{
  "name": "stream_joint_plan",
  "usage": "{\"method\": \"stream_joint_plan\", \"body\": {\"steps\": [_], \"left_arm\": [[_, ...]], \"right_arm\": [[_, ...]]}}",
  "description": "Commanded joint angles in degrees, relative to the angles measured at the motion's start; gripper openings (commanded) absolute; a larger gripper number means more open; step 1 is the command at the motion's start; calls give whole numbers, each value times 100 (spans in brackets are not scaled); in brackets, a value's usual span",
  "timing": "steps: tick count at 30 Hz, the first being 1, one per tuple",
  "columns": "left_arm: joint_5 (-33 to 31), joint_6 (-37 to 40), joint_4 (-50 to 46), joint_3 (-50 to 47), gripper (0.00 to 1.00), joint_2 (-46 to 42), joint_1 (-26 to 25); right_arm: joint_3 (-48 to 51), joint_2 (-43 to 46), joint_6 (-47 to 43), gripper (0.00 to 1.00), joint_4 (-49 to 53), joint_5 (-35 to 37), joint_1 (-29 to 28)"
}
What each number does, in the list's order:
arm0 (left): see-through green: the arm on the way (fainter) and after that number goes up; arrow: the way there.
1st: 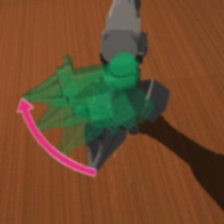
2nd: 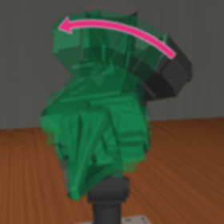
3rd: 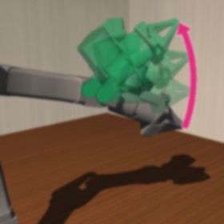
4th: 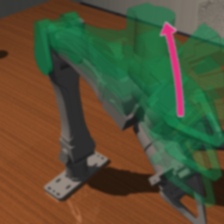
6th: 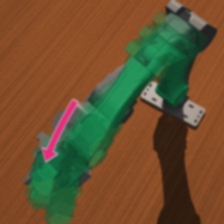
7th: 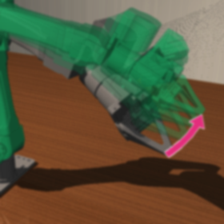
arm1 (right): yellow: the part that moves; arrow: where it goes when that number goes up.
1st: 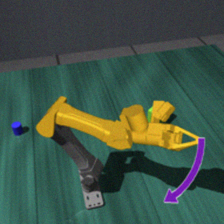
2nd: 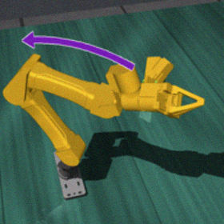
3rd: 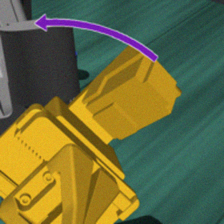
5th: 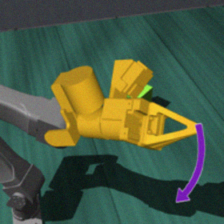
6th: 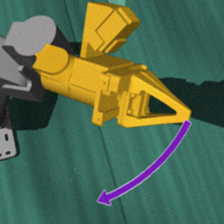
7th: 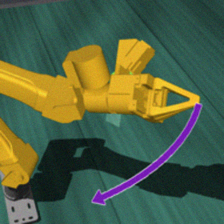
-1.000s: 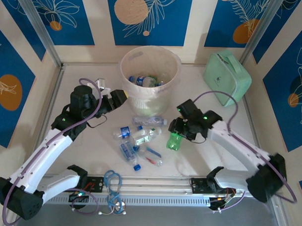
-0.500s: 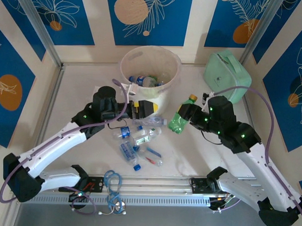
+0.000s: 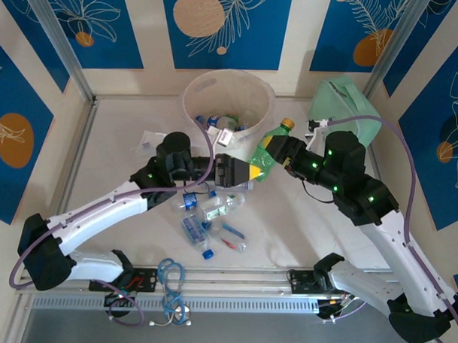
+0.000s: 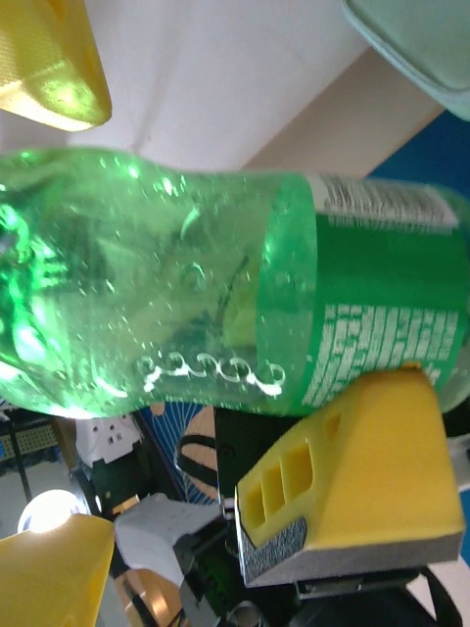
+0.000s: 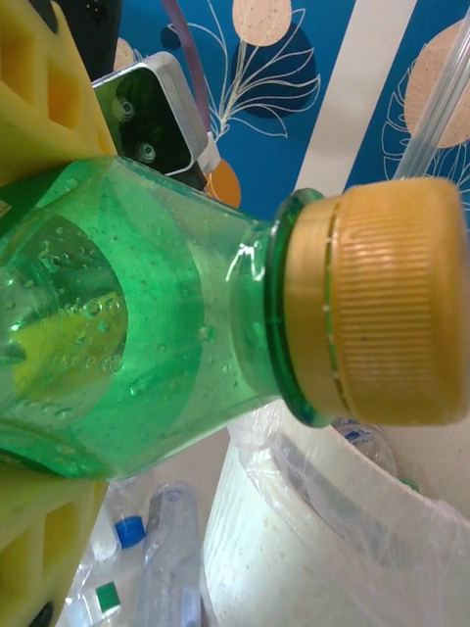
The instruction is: Put the plastic bottles in the bin
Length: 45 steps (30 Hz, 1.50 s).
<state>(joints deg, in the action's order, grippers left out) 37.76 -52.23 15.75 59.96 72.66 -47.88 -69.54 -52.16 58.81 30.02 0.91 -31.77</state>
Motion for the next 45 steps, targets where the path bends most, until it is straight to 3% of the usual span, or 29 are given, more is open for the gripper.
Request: {"method": "stream_joint_plan", "body": {"steps": [1, 11, 22, 28, 34, 38, 41, 45], "left_arm": [[355, -100, 475, 210, 100, 71, -92], [395, 8, 370, 286, 83, 200, -117], [223, 344, 114, 448, 77, 204, -117], [228, 454, -4, 520, 68, 214, -117], [-163, 882, -547, 651, 61, 96, -111], [-551, 1294, -1029, 788, 58, -14, -87], [-799, 1660, -1691, 1159, 59, -24, -64], [-1484, 2284, -3114, 2118, 59, 83, -29]], "right_arm": [[-104, 15, 178, 53, -394, -296, 52], [128, -31, 474, 53, -740, -574, 127], [270, 3, 544, 53, -752, -640, 94], [283, -4, 553, 53, -752, -601, 92], [192, -25, 493, 55, -640, -592, 101], [6, 3, 364, 69, -292, -386, 120], [-284, 55, 201, 90, 351, 41, 170], [-433, 373, 78, 96, 1134, 672, 378]]}}
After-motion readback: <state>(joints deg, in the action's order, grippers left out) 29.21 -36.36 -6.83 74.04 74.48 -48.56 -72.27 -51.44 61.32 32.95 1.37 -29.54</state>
